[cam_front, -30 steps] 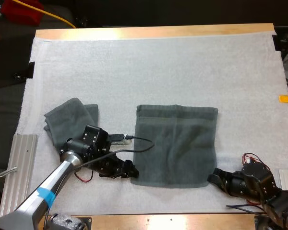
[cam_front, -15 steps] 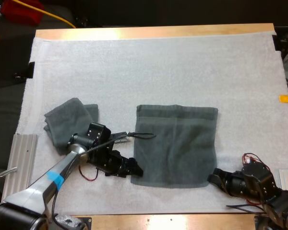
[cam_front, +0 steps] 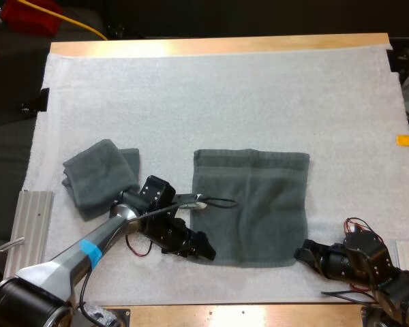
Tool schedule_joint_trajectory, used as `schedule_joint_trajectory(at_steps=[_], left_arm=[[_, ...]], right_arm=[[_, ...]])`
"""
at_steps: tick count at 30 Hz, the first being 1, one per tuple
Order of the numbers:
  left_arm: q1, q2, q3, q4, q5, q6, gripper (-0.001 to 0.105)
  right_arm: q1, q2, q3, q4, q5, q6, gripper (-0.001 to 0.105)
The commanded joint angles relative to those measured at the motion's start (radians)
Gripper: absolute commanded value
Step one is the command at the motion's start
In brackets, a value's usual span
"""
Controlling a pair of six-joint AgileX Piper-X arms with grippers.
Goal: Pick towel from pile, fold and stack
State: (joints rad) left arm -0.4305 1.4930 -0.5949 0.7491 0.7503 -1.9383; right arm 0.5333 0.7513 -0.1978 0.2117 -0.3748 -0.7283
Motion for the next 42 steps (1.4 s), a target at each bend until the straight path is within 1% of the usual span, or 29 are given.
schedule_joint_trajectory(at_steps=[1, 2, 4, 6, 11, 12, 14, 15, 17, 19, 21, 22, 24, 25, 27, 30, 33, 37, 39, 40, 42], left_arm=[[-0.026, 0.032, 0.026, -0.01, -0.031, -0.002, 0.068], [-0.025, 0.032, 0.026, -0.01, -0.031, -0.002, 0.065], [-0.025, 0.032, 0.026, -0.01, -0.032, -0.002, 0.055], [-0.025, 0.032, 0.026, -0.01, -0.034, -0.01, 0.043], [-0.025, 0.032, 0.026, -0.01, -0.059, -0.016, 0.02], [-0.025, 0.028, 0.026, -0.007, -0.071, -0.015, 0.013], [-0.025, 0.016, 0.026, -0.002, -0.086, -0.012, 0.003], [-0.025, 0.003, 0.026, 0.003, -0.087, -0.005, 0.0], [-0.025, -0.025, 0.026, 0.011, -0.087, 0.004, 0.0], [-0.025, -0.071, 0.026, 0.012, -0.087, 0.008, 0.0], [-0.025, -0.132, 0.023, 0.019, -0.087, 0.008, 0.0], [-0.025, -0.146, 0.022, 0.023, -0.087, 0.008, 0.0], [-0.025, -0.202, 0.013, 0.042, -0.095, 0.008, 0.0], [-0.025, -0.218, 0.008, 0.047, -0.095, 0.008, 0.0], [-0.025, -0.258, -0.008, 0.065, -0.095, 0.008, 0.0], [-0.025, -0.298, -0.039, 0.096, -0.095, 0.002, 0.0], [-0.028, -0.324, -0.069, 0.133, -0.095, 0.002, 0.0], [-0.057, -0.347, -0.102, 0.175, -0.095, -0.002, 0.0], [-0.101, -0.359, -0.113, 0.198, -0.095, -0.001, 0.0], [-0.111, -0.361, -0.114, 0.206, -0.1, -0.001, 0.0], [-0.152, -0.368, -0.114, 0.232, -0.142, -0.028, 0.0]], right_arm=[[-0.005, 0.005, 0.005, 0.004, -0.016, -0.008, 0.001], [-0.005, 0.005, 0.005, 0.004, -0.021, -0.008, 0.001], [-0.005, 0.005, 0.005, 0.004, -0.026, -0.008, 0.001], [-0.005, 0.005, 0.005, 0.004, -0.026, -0.008, 0.001], [-0.005, 0.005, 0.005, 0.004, -0.026, -0.011, 0.001], [-0.005, 0.005, 0.005, 0.004, -0.026, -0.023, 0.001], [-0.005, 0.005, 0.003, 0.004, -0.033, -0.068, 0.001], [-0.005, 0.005, 0.001, 0.004, -0.034, -0.087, 0.001], [-0.005, 0.005, -0.013, 0.022, -0.034, -0.113, 0.001], [-0.005, 0.005, -0.044, 0.073, -0.027, -0.17, 0.001], [-0.005, 0.005, -0.106, 0.163, -0.009, -0.268, 0.001], [-0.005, 0.005, -0.124, 0.199, 0.004, -0.294, 0.001], [-0.005, 0.005, -0.203, 0.327, 0.067, -0.407, 0.001], [-0.005, 0.005, -0.228, 0.357, 0.082, -0.441, 0.001], [-0.005, 0.005, -0.301, 0.467, 0.124, -0.542, 0.001], [-0.005, 0.005, -0.383, 0.601, 0.157, -0.644, 0.001], [-0.005, 0.005, -0.433, 0.691, 0.162, -0.7, 0.001], [-0.005, 0.005, -0.466, 0.75, 0.16, -0.712, 0.001], [-0.005, 0.005, -0.48, 0.773, 0.148, -0.712, 0.001], [-0.005, 0.005, -0.485, 0.779, 0.144, -0.712, 0.001], [-0.005, 0.005, -0.503, 0.811, 0.127, -0.712, 0.001]])
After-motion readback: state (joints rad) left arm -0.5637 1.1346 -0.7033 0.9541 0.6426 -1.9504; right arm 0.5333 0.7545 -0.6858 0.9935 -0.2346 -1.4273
